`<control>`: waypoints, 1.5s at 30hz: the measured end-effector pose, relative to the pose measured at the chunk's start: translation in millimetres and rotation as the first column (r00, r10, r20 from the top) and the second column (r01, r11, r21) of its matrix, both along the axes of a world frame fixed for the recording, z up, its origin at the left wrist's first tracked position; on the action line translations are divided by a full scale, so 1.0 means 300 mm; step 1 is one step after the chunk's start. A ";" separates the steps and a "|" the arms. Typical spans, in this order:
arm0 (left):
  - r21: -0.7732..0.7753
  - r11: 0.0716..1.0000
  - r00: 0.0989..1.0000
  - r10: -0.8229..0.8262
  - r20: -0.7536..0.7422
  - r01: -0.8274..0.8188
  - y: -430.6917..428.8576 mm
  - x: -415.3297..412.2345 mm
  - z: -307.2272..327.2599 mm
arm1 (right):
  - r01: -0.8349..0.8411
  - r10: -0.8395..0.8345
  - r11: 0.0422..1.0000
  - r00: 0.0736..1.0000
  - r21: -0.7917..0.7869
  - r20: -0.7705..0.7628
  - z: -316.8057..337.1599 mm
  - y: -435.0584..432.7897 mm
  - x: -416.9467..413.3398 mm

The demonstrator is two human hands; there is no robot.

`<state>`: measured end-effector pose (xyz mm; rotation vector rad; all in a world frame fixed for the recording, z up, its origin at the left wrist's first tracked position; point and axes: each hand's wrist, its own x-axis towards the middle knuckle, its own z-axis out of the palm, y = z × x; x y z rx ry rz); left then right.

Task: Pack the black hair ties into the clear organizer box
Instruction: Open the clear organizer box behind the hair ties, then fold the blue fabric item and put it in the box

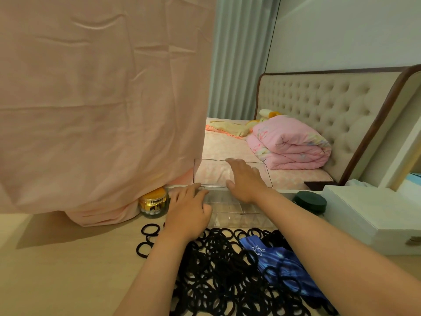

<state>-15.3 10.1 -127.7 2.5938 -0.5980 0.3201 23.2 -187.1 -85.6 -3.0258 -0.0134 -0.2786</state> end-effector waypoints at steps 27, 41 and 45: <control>-0.060 0.988 0.989 -0.137 0.061 0.140 -0.025 -0.223 0.132 | -0.050 0.064 0.950 0.997 0.308 -0.033 0.145 -0.075 -0.528; 0.023 0.928 0.909 -0.359 -0.210 0.372 -0.133 -0.357 0.077 | -0.040 0.160 0.952 0.910 0.305 -0.382 0.140 -0.142 -0.630; -0.205 0.942 0.914 -0.315 -0.254 0.267 -0.111 -0.337 0.119 | -0.100 0.250 0.815 0.950 0.571 -0.190 0.164 -0.158 -0.628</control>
